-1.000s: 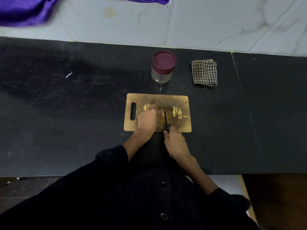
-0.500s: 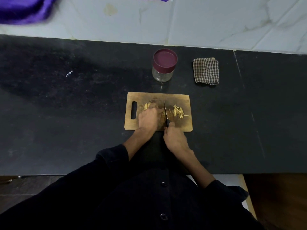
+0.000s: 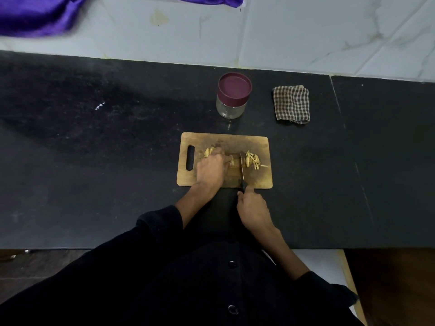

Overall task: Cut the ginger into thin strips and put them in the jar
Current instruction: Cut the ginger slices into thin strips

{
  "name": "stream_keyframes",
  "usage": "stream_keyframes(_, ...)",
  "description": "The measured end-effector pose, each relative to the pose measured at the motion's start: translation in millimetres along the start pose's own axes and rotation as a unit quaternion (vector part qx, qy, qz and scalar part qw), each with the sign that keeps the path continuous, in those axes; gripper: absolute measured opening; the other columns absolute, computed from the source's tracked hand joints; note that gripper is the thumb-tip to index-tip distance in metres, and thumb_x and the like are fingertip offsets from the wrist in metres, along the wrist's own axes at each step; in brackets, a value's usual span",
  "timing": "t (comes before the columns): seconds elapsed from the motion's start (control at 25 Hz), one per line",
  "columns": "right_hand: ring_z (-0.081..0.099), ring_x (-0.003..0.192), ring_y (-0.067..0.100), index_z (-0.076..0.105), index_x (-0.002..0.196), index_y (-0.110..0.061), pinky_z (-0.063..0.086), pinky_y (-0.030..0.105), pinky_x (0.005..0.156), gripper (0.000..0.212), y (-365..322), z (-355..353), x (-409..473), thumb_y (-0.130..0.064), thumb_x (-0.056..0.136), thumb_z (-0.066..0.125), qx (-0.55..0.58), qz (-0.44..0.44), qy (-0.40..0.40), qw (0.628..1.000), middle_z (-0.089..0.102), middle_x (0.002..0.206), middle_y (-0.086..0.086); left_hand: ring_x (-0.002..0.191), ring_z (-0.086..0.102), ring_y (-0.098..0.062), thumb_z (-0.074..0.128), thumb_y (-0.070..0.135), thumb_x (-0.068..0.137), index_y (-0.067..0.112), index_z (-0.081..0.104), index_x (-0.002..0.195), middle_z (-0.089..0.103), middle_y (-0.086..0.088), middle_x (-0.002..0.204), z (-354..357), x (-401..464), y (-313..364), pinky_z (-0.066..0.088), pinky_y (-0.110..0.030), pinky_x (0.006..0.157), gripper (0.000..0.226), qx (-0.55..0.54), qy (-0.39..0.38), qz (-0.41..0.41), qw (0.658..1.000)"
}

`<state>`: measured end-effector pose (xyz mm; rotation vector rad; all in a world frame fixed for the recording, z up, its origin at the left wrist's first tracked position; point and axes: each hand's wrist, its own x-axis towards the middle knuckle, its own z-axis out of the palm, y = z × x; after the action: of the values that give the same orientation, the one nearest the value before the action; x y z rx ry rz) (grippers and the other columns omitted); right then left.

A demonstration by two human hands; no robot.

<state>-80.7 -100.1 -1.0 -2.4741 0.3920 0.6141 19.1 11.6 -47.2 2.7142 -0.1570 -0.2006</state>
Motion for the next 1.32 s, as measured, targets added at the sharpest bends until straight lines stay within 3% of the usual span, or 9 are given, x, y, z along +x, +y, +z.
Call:
stream_keyframes(0.2, 0.061, 0.100, 0.034, 0.046, 0.125, -0.005, 0.043, 0.036, 0.075, 0.031, 3, -5, -2, -0.028, 0.106, 0.035, 0.017, -0.009, 0.016, 1.000, 0.063, 0.109, 0.017, 0.099, 0.063, -0.018, 0.058, 0.032, 0.093, 0.021, 0.067, 0.116, 0.061, 0.002, 0.114, -1, -2, 0, 0.052, -0.037, 0.083, 0.027, -0.025, -0.008, -0.009, 1.000)
stream_keyframes(0.4, 0.064, 0.087, 0.029, 0.049, 0.110, -0.010, 0.054, 0.047, 0.077, 0.026, -8, -5, 6, -0.032, 0.105, 0.036, 0.014, -0.026, 0.015, 0.999, 0.063, 0.100, 0.012, 0.096, 0.063, -0.018, 0.059, 0.024, 0.093, 0.026, 0.066, 0.119, 0.059, 0.003, 0.115, -5, -5, 3, 0.052, -0.035, 0.079, 0.026, -0.031, 0.002, 0.004, 1.000)
stream_keyframes(0.76, 0.064, 0.088, 0.029, 0.048, 0.113, -0.007, 0.049, 0.040, 0.069, 0.023, -18, -10, 20, -0.027, 0.105, 0.037, -0.027, -0.042, 0.012, 0.999, 0.066, 0.100, 0.014, 0.097, 0.063, -0.020, 0.058, 0.021, 0.094, 0.026, 0.067, 0.118, 0.058, 0.002, 0.118, -5, -4, 1, 0.053, -0.041, 0.081, 0.026, -0.034, -0.007, 0.011, 0.999)
stream_keyframes(1.0, 0.064, 0.100, 0.033, 0.048, 0.117, -0.006, 0.042, 0.037, 0.070, 0.024, -20, -15, 26, -0.024, 0.105, 0.037, -0.064, -0.031, 0.004, 0.997, 0.066, 0.109, 0.016, 0.096, 0.063, -0.019, 0.058, 0.020, 0.094, 0.028, 0.066, 0.119, 0.058, 0.004, 0.118, -6, -3, 1, 0.053, -0.040, 0.080, 0.027, -0.031, -0.015, 0.007, 0.999)
stream_keyframes(1.16, 0.063, 0.099, 0.032, 0.048, 0.116, -0.007, 0.048, 0.043, 0.076, 0.023, -16, -11, 19, -0.025, 0.105, 0.037, -0.057, -0.028, 0.000, 0.998, 0.065, 0.109, 0.015, 0.099, 0.062, -0.019, 0.057, 0.024, 0.095, 0.026, 0.067, 0.118, 0.057, 0.003, 0.119, -9, -4, 3, 0.052, -0.037, 0.082, 0.025, -0.032, -0.011, 0.013, 0.999)
stream_keyframes(1.32, 0.062, 0.102, 0.036, 0.045, 0.117, -0.005, 0.044, 0.042, 0.077, 0.025, -3, -1, 3, -0.025, 0.106, 0.034, -0.055, -0.026, -0.016, 0.998, 0.064, 0.111, 0.019, 0.101, 0.062, -0.018, 0.058, 0.028, 0.094, 0.022, 0.067, 0.119, 0.058, 0.004, 0.121, -10, -5, 3, 0.051, -0.035, 0.083, 0.027, -0.033, -0.010, 0.001, 0.999)
